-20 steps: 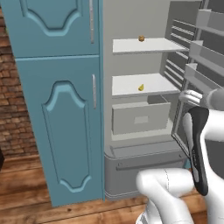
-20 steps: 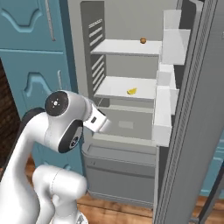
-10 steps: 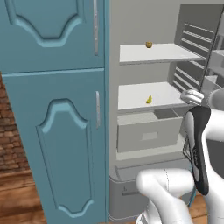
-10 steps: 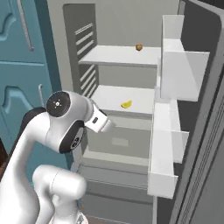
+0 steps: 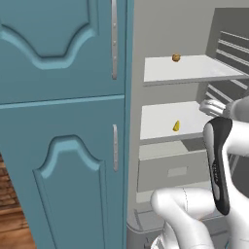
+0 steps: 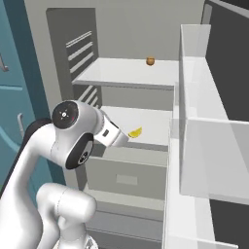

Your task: Take the lemon wedge from the fridge and place it on the plate with fish on the dining counter.

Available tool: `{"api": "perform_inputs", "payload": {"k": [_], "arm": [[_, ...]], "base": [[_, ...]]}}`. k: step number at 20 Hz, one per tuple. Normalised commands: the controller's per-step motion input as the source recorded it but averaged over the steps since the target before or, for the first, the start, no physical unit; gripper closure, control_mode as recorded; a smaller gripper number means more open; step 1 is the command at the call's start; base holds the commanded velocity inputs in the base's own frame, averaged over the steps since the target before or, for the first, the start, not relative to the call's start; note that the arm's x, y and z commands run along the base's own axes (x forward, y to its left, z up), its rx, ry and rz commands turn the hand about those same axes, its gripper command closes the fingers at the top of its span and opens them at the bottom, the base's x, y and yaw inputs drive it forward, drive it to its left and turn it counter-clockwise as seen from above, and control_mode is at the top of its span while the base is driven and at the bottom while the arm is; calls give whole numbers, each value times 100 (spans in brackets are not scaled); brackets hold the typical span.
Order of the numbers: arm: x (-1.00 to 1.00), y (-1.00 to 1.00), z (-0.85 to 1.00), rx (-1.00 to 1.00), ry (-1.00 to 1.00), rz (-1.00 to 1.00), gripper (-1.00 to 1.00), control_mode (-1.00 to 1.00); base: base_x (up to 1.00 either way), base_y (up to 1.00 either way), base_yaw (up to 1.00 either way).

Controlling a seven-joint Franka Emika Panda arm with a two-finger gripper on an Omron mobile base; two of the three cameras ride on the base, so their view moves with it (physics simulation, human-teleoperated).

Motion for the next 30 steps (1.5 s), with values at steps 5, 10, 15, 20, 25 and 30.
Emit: {"api": "perform_inputs", "payload": {"k": [5, 10, 15, 20, 25, 30], "arm": [[0, 0, 0, 0, 0, 0, -100, 100], [48, 23, -1, -11, 22, 0, -100, -100], [55, 38, -3, -8, 23, 1, -100, -100], [6, 12, -10, 0, 6, 0, -100, -100], [16, 4, -39, 1, 10, 0, -100, -100], [38, 0, -35, 0, 0, 0, -100, -100]], "base": [[36, 0, 0], [0, 0, 0], [0, 0, 0], [0, 0, 0], [0, 0, 0], [0, 0, 0]]}}
